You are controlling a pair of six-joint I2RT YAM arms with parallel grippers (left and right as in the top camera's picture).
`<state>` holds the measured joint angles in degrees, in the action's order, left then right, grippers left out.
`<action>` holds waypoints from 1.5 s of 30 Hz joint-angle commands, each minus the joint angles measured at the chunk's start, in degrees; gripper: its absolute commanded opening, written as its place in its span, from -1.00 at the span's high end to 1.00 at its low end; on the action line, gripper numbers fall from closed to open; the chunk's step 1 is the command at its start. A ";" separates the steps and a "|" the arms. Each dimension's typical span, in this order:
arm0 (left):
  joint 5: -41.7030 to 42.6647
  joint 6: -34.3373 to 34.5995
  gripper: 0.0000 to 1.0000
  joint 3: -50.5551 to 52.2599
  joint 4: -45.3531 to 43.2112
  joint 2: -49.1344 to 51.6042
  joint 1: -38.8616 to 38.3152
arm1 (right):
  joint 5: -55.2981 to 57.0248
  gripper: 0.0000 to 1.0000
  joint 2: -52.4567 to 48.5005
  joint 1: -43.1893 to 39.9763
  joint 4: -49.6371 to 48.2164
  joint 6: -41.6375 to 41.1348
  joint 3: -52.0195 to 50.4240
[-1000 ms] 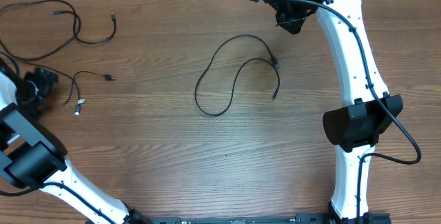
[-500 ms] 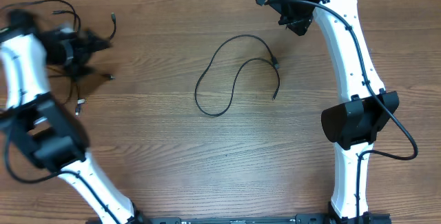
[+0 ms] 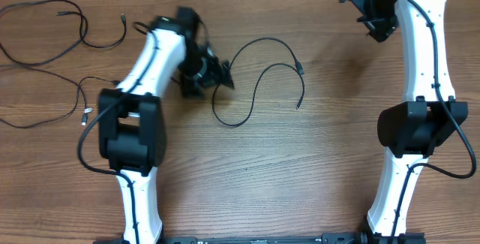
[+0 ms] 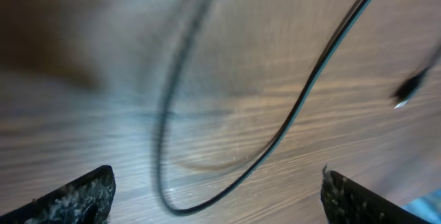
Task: Untangle cables
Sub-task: 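Move the left gripper to the looped cable in the center, then grasp the center looped cable with the left gripper and lift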
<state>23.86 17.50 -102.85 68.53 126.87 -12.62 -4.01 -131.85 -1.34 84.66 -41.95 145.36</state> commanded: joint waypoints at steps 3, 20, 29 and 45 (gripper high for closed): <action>-2.25 2.69 -0.87 7.15 -2.38 -0.85 -3.17 | 0.52 -1.00 -0.33 -1.09 -0.11 0.24 0.09; -6.54 2.69 0.91 7.32 -3.93 -1.27 -3.04 | 0.46 -1.00 -0.33 -1.03 -0.24 0.24 0.09; -21.38 -1.29 0.91 -8.33 8.15 -14.14 -3.04 | -1.64 -1.00 -0.33 -1.03 0.57 0.24 0.09; -23.87 -0.90 0.91 -12.81 -3.10 -46.45 -2.01 | -9.14 -1.00 -0.33 -0.92 -2.10 0.24 0.09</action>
<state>-1.10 13.58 -115.09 65.39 82.65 -14.90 -10.92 -131.85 -2.20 83.15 -41.95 145.36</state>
